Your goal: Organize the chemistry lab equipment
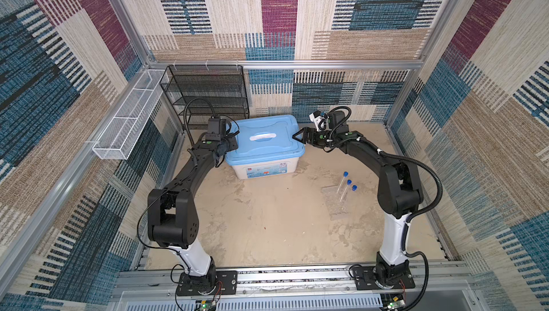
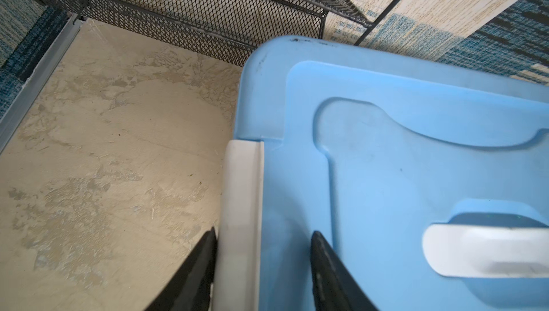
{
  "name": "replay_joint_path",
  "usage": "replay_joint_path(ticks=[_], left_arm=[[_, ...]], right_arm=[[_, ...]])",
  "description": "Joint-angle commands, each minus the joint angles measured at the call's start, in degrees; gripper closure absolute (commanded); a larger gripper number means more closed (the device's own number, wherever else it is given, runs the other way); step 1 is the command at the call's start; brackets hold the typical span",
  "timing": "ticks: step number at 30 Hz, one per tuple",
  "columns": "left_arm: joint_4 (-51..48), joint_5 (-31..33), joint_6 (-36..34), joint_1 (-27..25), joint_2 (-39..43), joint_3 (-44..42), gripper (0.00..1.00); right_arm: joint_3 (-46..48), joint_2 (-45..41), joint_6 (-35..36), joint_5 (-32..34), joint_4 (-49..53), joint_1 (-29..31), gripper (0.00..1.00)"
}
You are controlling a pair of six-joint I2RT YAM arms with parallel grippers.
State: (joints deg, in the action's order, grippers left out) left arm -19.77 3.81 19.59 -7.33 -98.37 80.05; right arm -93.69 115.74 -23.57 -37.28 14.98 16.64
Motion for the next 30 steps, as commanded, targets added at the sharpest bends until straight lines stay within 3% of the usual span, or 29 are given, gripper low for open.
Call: replay_joint_path(ticks=[1,8,18,24,30], left_arm=[[-10.72,-5.58,-0.27,-0.27,-1.34,-0.95,0.49],[-10.34,-6.29,-0.22,-0.31,-1.56,-0.93,0.48],[-10.21,-6.80,-0.08,-0.31,-0.78,-0.64,0.48],[-10.19,-7.74,0.31,-0.30,-0.50,-0.51,0.48],[-10.19,-10.00,1.23,-0.49,-0.74,-0.04,0.48]], right_arm=[[-0.63,0.65,-1.30,-2.24,-2.93,0.12,0.00],[1.18,0.30,-2.01,-5.46,-6.62,0.12,0.13],[-0.16,-3.68,2.82,9.76,1.12,2.75,0.34],[-3.34,-1.97,5.16,13.90,4.28,5.58,0.45],[-6.29,-0.92,6.67,18.46,7.50,9.32,0.50]])
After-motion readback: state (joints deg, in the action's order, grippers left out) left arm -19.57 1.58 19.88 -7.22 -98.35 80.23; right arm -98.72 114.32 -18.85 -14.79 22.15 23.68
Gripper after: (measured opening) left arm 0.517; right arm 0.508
